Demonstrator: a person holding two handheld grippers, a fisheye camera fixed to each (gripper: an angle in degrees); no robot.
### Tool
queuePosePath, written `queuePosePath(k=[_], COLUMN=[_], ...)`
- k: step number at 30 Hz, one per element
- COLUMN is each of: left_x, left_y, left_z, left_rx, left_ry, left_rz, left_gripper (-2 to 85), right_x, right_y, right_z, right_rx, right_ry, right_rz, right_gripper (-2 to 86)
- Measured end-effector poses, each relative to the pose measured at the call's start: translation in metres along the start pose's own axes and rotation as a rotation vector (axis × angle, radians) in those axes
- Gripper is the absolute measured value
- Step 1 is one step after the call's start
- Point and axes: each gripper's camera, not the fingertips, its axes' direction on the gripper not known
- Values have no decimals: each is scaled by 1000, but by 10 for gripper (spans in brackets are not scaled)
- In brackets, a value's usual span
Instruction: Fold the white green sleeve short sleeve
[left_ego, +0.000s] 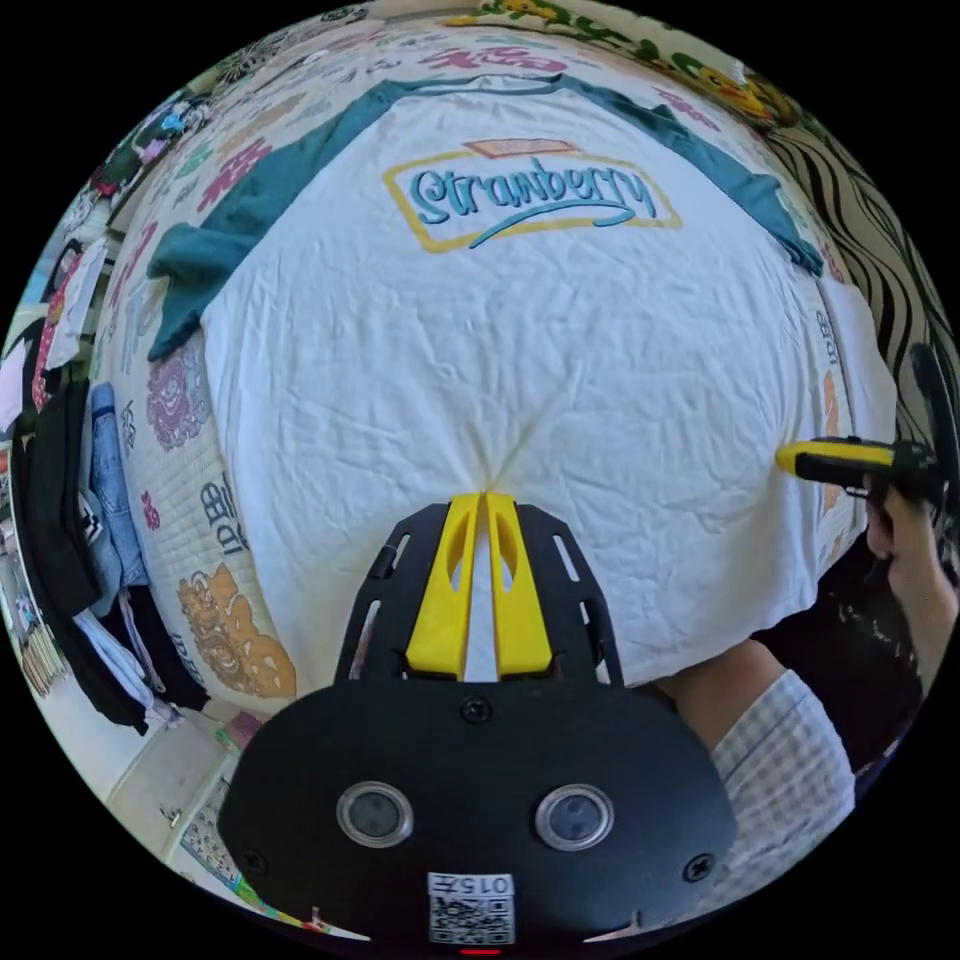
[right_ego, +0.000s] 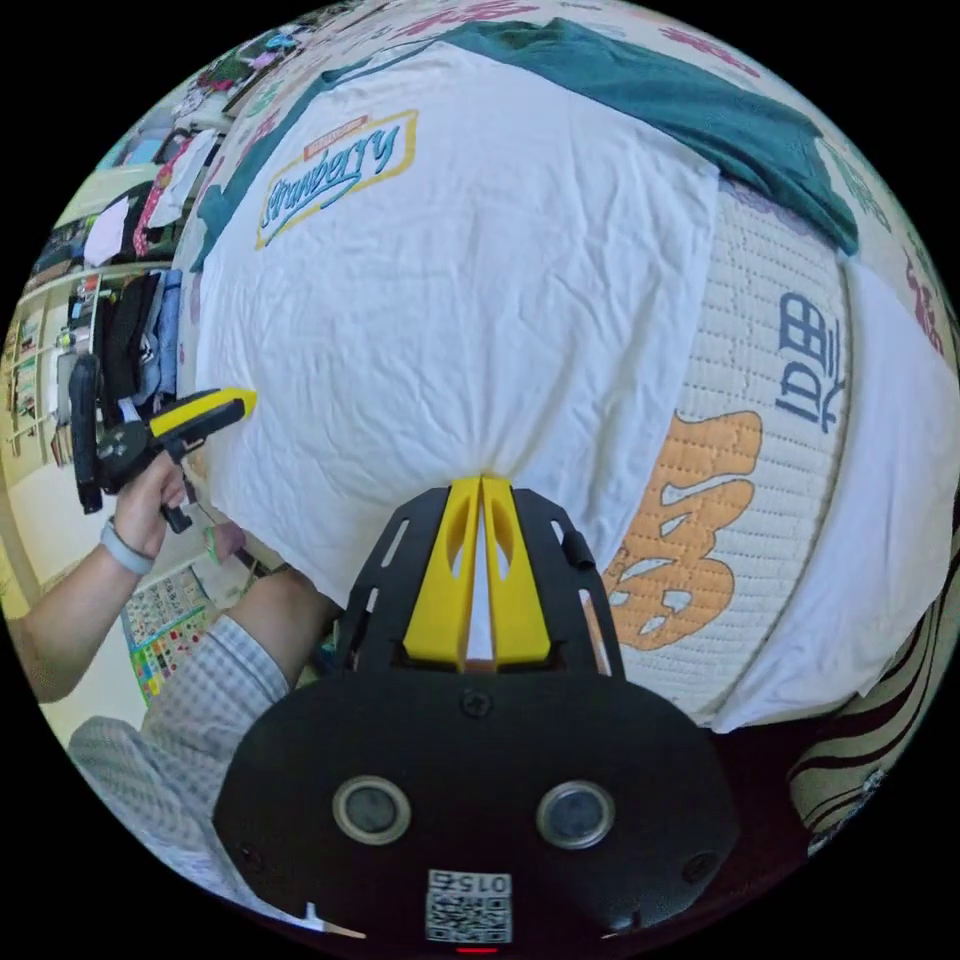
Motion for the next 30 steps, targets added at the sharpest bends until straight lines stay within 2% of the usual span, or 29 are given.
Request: queuePosePath(k=[2,5,11,13,14,17,19,21,23,30], left_x=[5,10,1,2,6,8,-2,-16,-19,-29], left_y=[10,22,21,20,18,13,13,17,20,20], left_z=[0,1,2,2,2,3,5,7,8,11], left_rx=[62,125,113,104,91,55,60,92,114,129], left_ry=[-33,-53,0,-7,-33,-54,6,83,92,109], left_rz=[23,68,107,119,156,225,169,121,136,82], left_gripper=[-3,-3,-4,-4,-4,-4,-4,-5,-5,-4], right_x=[1,-12,-78,-102,-104,-91,-68,-58,-61,-90], right_y=[2,5,3,1,0,0,10,17,21,21], right_z=[2,5,26,43,44,35,26,24,25,34], right_rx=[24,69,102,62,58,108,182,226,246,249], right_ry=[-50,-14,414,620,631,474,259,161,169,394], right_rz=[13,29,42,-80,-75,75,187,221,204,200], right_gripper=[-4,-4,-5,-6,-6,-8,-9,-10,-10,-8])
